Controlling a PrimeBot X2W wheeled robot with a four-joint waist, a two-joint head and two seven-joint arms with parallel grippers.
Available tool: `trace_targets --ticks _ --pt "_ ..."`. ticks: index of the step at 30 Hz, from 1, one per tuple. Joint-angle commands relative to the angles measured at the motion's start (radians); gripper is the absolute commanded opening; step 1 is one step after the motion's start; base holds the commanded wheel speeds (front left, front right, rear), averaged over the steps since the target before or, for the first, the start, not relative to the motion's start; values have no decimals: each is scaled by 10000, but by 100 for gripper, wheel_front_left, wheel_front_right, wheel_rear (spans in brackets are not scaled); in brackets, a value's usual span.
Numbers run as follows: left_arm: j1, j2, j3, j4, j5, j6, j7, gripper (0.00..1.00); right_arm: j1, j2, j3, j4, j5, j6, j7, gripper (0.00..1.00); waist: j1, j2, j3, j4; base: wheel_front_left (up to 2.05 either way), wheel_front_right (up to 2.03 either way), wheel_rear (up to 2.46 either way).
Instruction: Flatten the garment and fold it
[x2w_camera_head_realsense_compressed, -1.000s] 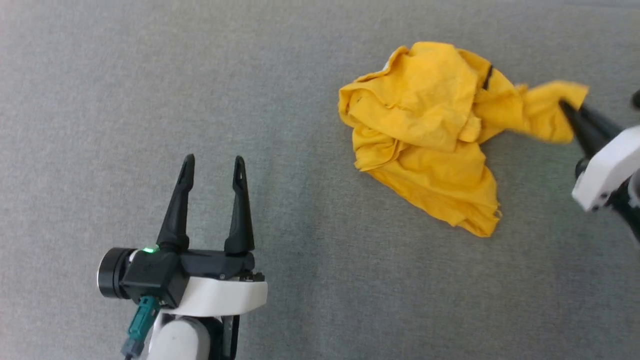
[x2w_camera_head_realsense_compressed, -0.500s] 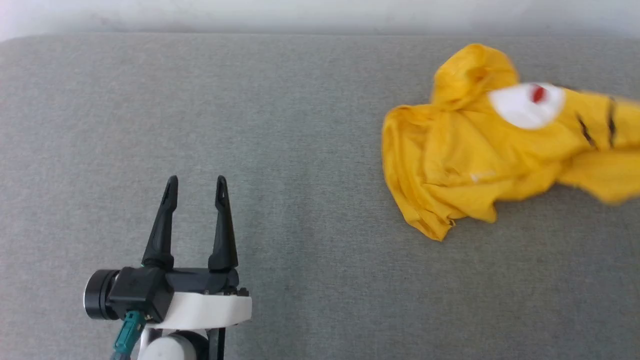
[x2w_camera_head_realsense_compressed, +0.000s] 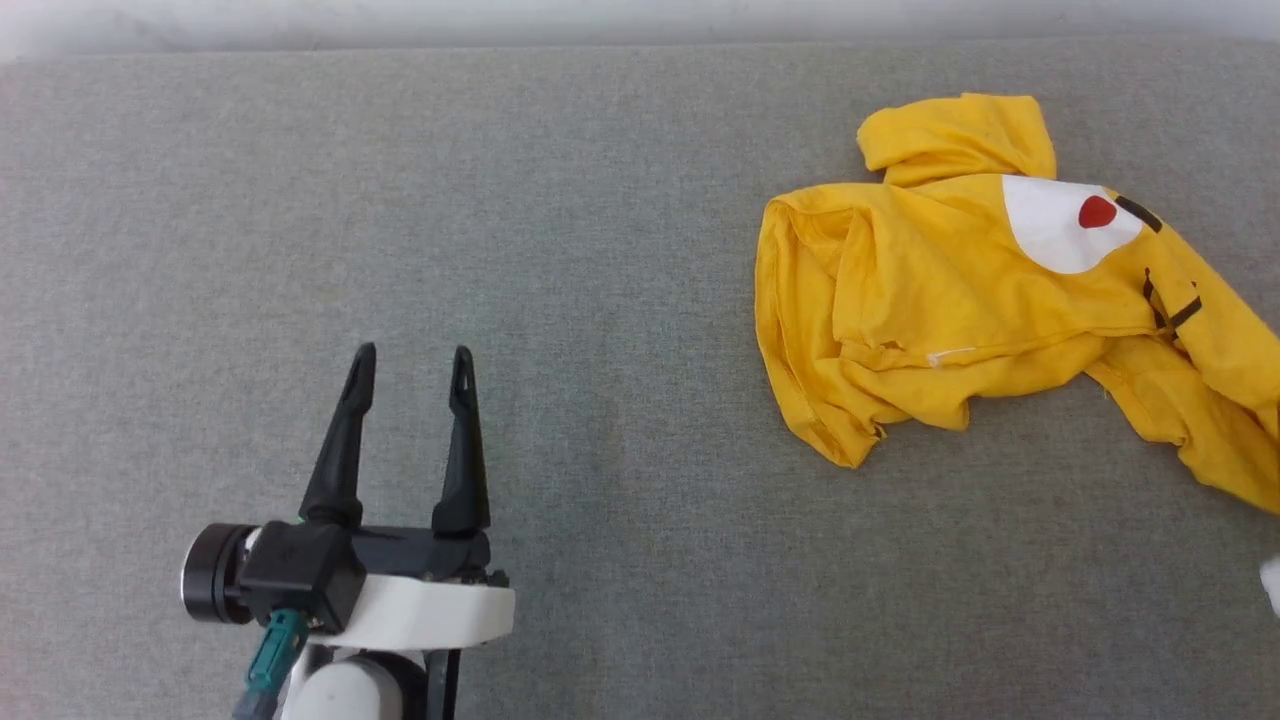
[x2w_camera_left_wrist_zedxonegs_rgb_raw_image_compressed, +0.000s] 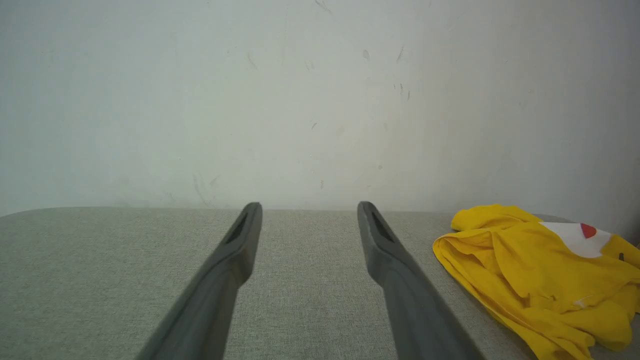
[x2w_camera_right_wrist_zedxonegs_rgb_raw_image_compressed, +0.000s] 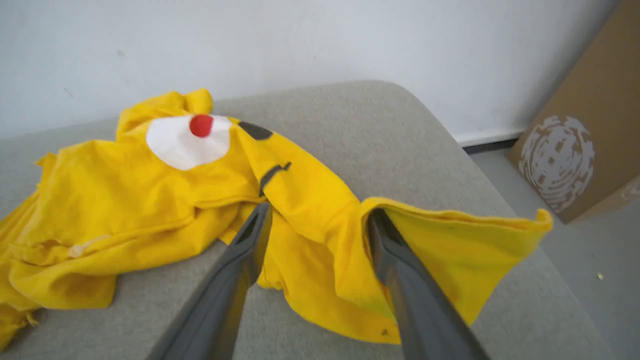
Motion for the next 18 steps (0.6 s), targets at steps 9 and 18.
trace_targets --ticks 9,18 --pt "-245 -52 -173 36 45 -3 -47 100 -1211 -1203 2828 -1486 749 -9 722 100 0 -1 218 473 0 0 0" --pt "-618 -106 -540 117 -112 156 -47 100 -2505 -2459 5218 -487 920 -9 1651 100 0 -1 898 1457 0 0 0"
